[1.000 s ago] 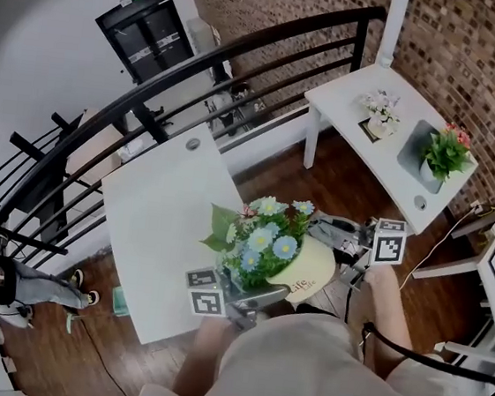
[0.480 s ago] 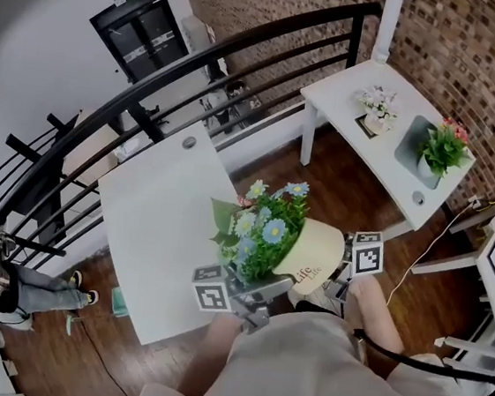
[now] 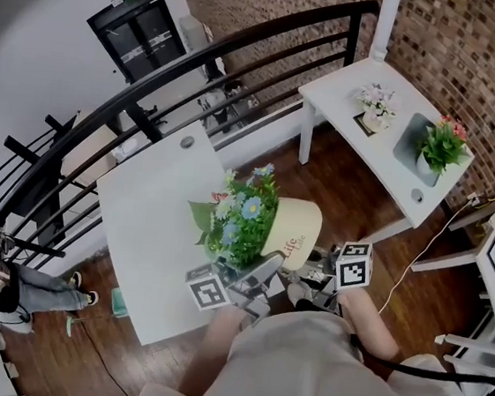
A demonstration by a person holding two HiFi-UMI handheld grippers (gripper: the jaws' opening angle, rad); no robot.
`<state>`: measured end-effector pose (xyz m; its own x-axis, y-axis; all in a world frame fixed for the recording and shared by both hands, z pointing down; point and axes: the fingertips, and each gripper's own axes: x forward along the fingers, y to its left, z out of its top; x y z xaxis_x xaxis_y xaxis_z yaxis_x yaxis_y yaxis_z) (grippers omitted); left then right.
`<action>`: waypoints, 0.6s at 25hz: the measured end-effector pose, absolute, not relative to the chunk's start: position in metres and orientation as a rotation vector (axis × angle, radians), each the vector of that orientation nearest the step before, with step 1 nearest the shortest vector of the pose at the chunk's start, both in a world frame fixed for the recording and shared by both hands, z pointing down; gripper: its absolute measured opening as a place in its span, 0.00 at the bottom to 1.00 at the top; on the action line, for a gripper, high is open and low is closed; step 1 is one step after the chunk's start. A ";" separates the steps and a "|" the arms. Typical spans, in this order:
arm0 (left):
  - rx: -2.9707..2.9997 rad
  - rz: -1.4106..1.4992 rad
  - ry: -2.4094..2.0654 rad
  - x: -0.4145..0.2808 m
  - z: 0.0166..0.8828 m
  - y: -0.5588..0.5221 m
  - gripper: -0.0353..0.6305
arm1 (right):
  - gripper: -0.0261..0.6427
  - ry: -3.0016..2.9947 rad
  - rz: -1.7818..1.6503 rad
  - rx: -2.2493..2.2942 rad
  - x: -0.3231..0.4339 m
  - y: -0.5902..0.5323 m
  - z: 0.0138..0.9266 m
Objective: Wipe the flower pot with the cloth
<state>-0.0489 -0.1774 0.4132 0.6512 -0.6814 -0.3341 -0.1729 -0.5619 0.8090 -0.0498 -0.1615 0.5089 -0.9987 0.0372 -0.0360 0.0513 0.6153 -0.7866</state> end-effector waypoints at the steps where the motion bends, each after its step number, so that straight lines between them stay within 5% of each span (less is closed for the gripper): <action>1: 2.077 -0.826 -0.694 -0.053 0.416 -0.179 0.72 | 0.05 2.825 -1.347 0.062 -0.051 -0.159 0.507; 15: 1.985 -0.700 -1.019 -0.103 0.457 -0.180 0.71 | 0.05 3.031 -0.628 -0.033 -0.051 -0.134 0.432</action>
<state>-0.1030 -0.1803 0.4568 0.5264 -0.8421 -0.1175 -0.4113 -0.3732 0.8316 -0.0505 -0.1341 0.4325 -0.9987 -0.0302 -0.0403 -0.0117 0.9176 -0.3973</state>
